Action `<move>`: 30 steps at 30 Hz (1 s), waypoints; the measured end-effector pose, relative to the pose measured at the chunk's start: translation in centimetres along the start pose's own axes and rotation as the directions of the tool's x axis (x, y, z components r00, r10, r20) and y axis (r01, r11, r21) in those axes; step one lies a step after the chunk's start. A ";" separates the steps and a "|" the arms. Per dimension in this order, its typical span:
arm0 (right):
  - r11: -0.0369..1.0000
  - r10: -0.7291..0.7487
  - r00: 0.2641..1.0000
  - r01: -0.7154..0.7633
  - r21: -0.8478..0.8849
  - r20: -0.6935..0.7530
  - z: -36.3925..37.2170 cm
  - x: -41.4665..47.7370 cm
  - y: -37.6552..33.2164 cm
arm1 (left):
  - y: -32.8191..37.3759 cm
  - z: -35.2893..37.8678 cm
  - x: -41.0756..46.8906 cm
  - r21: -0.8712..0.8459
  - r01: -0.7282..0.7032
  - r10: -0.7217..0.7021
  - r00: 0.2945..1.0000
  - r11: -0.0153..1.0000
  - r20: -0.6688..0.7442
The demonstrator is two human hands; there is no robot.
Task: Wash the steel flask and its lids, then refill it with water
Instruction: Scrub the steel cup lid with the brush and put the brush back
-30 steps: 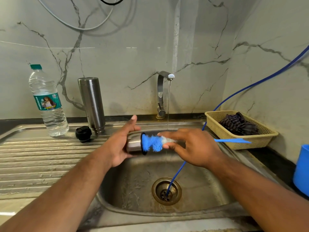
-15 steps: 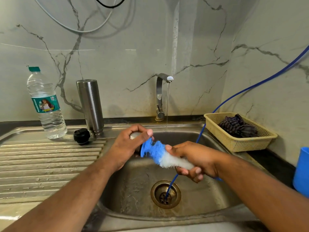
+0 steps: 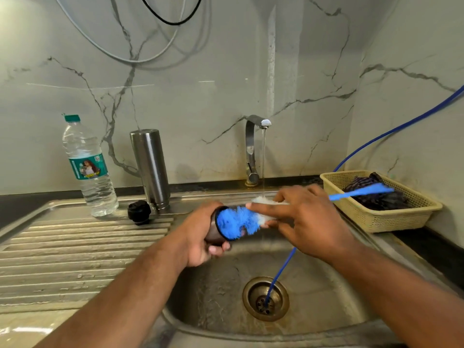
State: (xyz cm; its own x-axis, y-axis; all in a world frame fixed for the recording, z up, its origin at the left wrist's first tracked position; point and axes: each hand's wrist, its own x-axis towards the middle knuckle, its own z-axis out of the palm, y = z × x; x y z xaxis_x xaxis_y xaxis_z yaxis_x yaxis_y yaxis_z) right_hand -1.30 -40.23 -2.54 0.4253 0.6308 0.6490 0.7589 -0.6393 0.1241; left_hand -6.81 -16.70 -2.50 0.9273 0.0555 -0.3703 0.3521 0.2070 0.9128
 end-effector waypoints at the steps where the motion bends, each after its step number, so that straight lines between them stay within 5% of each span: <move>1: 0.990 -0.130 0.986 0.123 -0.074 -0.107 -0.2 -0.1 0.1 | -0.1 -0.4 0.0 0.044 0.067 -0.069 0.997 0.997 0.041; 3: 0.940 -0.323 0.921 0.286 -0.186 -0.216 -0.6 0.0 0.1 | -0.3 -0.9 0.1 0.166 0.168 -0.185 0.979 0.972 0.089; 5: 0.923 -0.344 0.920 0.294 -0.250 -0.187 -0.8 0.1 -0.5 | -0.5 -1.0 0.2 0.256 0.208 -0.235 0.969 0.944 0.079; 7: 0.975 -0.118 0.993 0.118 -0.188 0.010 -0.9 0.3 -1.3 | -0.2 -0.7 0.3 0.256 0.127 -0.141 0.989 0.958 0.036; 9: 0.982 0.167 0.962 -0.144 -0.120 0.214 -0.7 0.4 -1.6 | 0.2 -0.4 0.5 0.266 -0.018 0.020 1.000 0.964 -0.005; 15: 0.885 0.357 0.833 -0.447 0.132 0.423 0.5 0.6 -2.3 | 0.3 -0.2 0.0 0.426 -0.377 0.426 0.905 0.823 -0.022; 18: 0.916 0.331 0.884 -0.386 0.113 0.331 0.3 0.5 -2.2 | 0.4 -0.2 -0.4 0.305 -0.392 0.425 0.904 0.868 -0.051; 24: 0.995 0.068 0.998 -0.067 -0.078 0.006 0.5 0.3 -2.4 | 0.8 -0.8 -0.1 -0.171 -0.202 0.192 0.979 0.965 -0.071; 27: 0.987 0.016 0.996 -0.030 -0.158 -0.086 0.8 0.3 -2.2 | 0.4 -1.2 -0.2 -0.093 -0.070 0.076 0.996 0.993 0.055; 30: 0.984 0.158 0.987 -0.157 -0.078 0.011 0.0 0.3 -2.8 | 0.2 -1.2 -0.3 0.118 -0.105 0.095 0.992 0.987 0.088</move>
State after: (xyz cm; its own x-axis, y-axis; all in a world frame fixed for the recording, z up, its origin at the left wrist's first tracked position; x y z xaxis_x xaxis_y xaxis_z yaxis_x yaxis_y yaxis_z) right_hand -3.28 -38.29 -2.74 0.5456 0.5264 0.6521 0.6416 -0.7629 0.0791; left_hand -7.12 -15.44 -2.40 0.9641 -0.0118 -0.2654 0.2654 0.0837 0.9605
